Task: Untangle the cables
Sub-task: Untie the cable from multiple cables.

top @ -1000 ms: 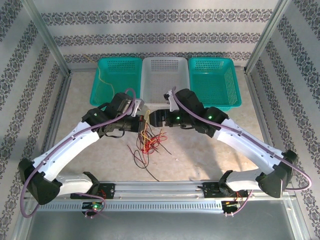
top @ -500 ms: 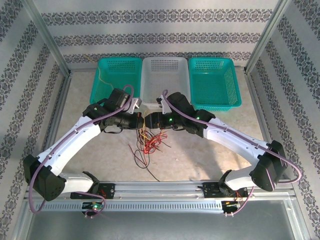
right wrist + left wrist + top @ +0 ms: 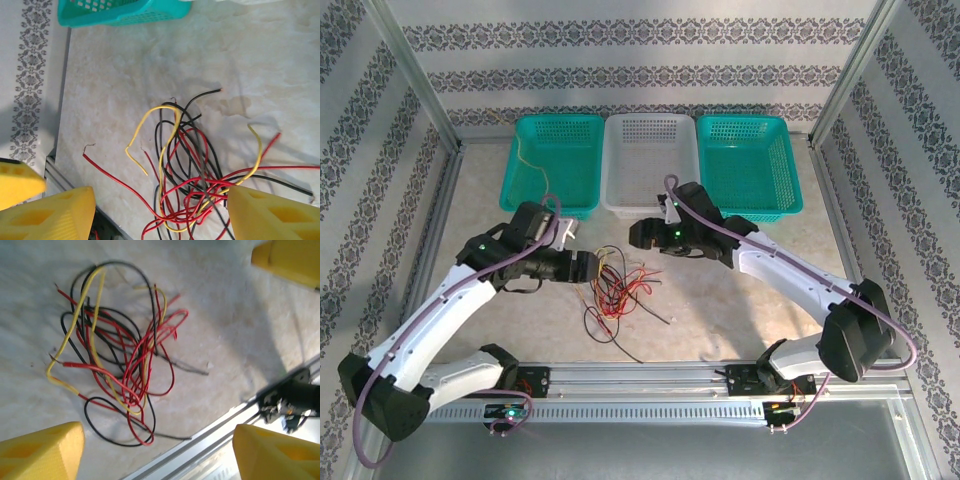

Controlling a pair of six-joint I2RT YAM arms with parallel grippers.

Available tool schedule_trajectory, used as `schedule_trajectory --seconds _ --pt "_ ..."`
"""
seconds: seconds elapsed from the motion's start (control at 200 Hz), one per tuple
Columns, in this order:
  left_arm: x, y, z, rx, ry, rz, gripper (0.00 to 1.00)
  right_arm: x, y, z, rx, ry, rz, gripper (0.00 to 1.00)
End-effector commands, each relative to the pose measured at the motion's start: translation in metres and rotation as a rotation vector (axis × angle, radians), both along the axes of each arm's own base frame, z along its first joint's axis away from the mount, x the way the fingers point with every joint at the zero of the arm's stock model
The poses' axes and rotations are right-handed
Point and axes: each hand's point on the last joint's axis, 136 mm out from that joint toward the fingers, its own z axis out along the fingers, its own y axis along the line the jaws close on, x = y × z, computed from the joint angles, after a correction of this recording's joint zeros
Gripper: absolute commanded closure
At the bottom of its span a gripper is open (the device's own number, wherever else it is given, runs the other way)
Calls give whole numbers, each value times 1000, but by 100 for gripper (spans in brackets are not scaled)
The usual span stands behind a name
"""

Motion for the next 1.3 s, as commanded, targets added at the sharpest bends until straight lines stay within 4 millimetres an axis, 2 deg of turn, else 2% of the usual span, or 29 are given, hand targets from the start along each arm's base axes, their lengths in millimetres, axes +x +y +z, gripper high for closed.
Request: schedule_trajectory --seconds 0.0,0.09,0.17,0.235,0.305,0.355,0.465,0.555,0.64,0.725,0.904,1.024,1.149,1.219,1.299 --pt "31 5 16 28 -102 61 25 1 -12 24 10 -39 -35 28" --pt "48 -10 12 -7 -87 50 35 2 -20 24 -9 -35 -58 28" --pt "55 -24 -3 -34 -46 23 43 0 -27 24 -26 -32 -70 29" --pt "59 -22 -21 4 -13 28 49 -3 -33 26 -38 -39 -77 29" --pt "62 -11 -37 80 5 63 55 -8 -38 27 -46 -42 -84 29" --pt "66 2 -45 150 -4 111 55 -11 -42 28 -47 -44 -92 29" --pt "76 27 -58 245 -36 193 46 -17 -49 26 -51 -42 -108 29" --pt "84 41 -72 240 -18 252 47 -19 -51 25 -49 -39 -118 29" --pt "88 42 -90 180 32 264 51 -21 -52 26 -45 -39 -122 29" --pt "89 33 -109 135 81 235 53 -22 -53 27 -42 -42 -129 29" --pt "82 24 -141 109 161 204 58 -24 -51 28 -40 -41 -124 29" --pt "81 28 -152 119 166 223 61 -23 -49 31 -40 -45 -116 29" --pt "84 28 -156 118 159 235 77 -22 -47 34 -37 -47 -110 30" --pt "87 24 -147 88 145 238 89 -22 -45 35 -37 -47 -103 30" --pt "92 16 -127 25 105 240 96 -22 -43 34 -41 -48 -93 30"
